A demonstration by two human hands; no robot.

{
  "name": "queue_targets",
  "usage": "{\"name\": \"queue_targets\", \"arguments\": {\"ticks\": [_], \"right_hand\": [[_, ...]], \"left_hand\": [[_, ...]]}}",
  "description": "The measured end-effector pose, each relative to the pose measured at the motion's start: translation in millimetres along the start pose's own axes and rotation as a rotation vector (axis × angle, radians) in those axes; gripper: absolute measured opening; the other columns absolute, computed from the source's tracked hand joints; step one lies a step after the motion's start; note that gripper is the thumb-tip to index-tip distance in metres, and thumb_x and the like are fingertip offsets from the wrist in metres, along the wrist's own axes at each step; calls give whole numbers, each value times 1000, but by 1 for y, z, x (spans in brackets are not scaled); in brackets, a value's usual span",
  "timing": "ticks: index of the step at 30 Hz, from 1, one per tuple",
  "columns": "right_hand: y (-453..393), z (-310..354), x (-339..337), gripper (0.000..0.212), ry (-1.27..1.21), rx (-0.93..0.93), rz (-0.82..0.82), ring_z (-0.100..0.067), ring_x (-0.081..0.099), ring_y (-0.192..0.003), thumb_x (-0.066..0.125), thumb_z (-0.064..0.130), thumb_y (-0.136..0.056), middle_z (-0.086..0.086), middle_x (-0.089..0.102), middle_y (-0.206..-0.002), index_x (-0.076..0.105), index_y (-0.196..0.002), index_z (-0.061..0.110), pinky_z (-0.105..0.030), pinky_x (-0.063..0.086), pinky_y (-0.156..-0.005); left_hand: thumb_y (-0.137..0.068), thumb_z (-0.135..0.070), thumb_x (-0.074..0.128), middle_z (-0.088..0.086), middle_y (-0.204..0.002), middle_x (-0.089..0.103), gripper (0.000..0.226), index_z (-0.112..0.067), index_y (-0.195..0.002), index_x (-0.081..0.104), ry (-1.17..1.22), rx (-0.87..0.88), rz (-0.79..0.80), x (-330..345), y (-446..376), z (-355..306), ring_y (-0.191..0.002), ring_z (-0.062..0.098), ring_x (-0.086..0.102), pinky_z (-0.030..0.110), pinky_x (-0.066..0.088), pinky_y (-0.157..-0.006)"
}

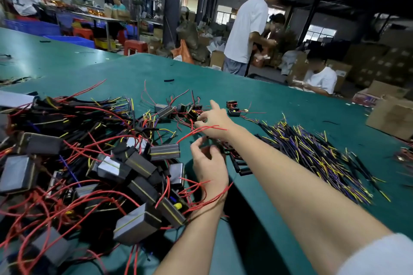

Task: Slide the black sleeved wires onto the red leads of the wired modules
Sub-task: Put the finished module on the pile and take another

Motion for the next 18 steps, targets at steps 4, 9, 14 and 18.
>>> {"name": "queue_targets", "arguments": {"ticks": [4, 9, 14, 18], "right_hand": [[-10, -7, 7, 49, 86, 32, 76, -41, 21, -139, 43, 42, -96, -29, 24, -149, 63, -114, 1, -45, 28, -111], [-11, -7, 4, 47, -18, 36, -49, -34, 51, -99, 43, 41, -98, -24, 54, -96, 55, -74, 1, -36, 40, -79], [6, -3, -6, 44, -187, -39, -173, -33, 55, -89, 42, 35, -100, -17, 56, -85, 52, -70, 4, -35, 40, -74], [41, -4, -23, 45, -360, -95, -274, -36, 57, -103, 42, 27, -101, -25, 66, -105, 64, -93, -11, -38, 42, -88]], "left_hand": [[-90, -2, 54, 13, -98, 66, 25, -10, -113, 55, -18, -2, 11, 1, 0, 0, -97, 36, 64, 47, 48, -91], [-92, -5, 52, 14, -105, 67, 25, -15, -114, 52, -28, -39, 62, 3, 1, 4, -97, 37, 64, 50, 47, -93], [-91, -8, 52, 11, -102, 69, 20, -22, -105, 53, -66, -33, 61, 2, 3, 4, -96, 34, 64, 49, 48, -92], [-97, -12, 46, 23, -109, 65, 15, -15, -109, 53, -37, -36, 74, 6, 0, 4, -99, 42, 63, 54, 47, -92]]}}
Point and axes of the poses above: each hand's wrist, its own y-axis away from the middle knuckle, its own x-axis out of the palm, z = x × y, the point moved 6 cm from there along -y, towards the middle knuckle
